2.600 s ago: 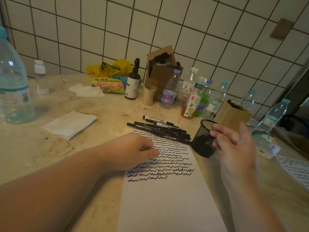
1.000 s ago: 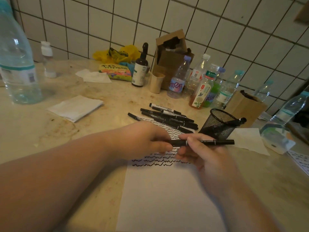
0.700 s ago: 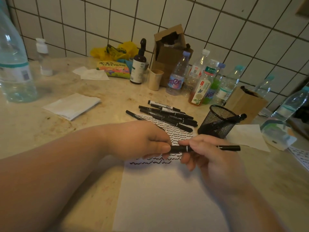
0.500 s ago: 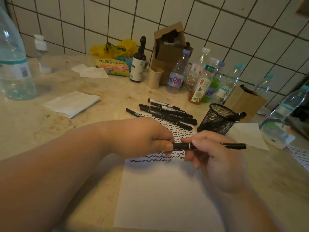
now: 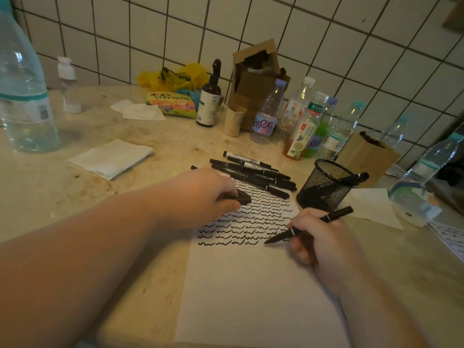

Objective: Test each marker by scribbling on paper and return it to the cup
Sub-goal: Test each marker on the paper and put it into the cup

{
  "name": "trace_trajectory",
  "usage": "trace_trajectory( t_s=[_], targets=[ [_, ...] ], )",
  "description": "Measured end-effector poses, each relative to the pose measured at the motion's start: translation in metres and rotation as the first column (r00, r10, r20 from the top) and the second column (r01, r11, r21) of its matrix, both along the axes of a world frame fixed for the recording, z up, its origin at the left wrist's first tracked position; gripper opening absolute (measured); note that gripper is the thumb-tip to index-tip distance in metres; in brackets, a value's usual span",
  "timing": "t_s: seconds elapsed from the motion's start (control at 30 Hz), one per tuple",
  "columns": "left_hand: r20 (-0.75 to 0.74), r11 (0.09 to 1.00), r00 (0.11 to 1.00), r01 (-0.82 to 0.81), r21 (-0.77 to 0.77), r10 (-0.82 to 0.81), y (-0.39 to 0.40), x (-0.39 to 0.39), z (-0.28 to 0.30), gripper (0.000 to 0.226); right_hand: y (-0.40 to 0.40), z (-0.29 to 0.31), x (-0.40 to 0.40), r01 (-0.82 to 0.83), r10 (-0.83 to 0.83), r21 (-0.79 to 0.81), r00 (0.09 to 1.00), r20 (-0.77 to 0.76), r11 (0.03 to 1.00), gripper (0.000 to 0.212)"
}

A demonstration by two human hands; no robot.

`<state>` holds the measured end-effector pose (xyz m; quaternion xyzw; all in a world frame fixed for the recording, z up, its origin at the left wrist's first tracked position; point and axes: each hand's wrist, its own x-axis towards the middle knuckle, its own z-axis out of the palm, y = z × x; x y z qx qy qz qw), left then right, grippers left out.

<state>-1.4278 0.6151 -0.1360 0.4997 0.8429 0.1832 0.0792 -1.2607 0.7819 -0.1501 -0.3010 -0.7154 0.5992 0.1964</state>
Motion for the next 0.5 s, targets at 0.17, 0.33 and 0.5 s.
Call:
trace_trajectory(
  t_s=[0.17,0.33,0.5],
  targets=[
    [0.004,0.999,1.000,0.019,-0.040,-0.019,-0.0010,-0.0045,-0.0068,0.014,-0.0035,-0.0015,-0.0003,-0.017,0.015,0.046,0.999,0.043,0.999,0.020],
    [0.005,0.999,1.000,0.025,-0.045,-0.025,0.0009,-0.0036,-0.0059,0.011,-0.0044,-0.0022,-0.0008,-0.031,0.030,0.035,0.999,0.030,0.999,0.021],
    [0.004,0.999,1.000,0.016,-0.034,-0.016,0.0014,-0.0059,-0.0078,0.014,-0.0038,-0.0030,-0.0007,-0.016,0.013,0.056,0.999,0.053,0.998,0.024]
  ],
)
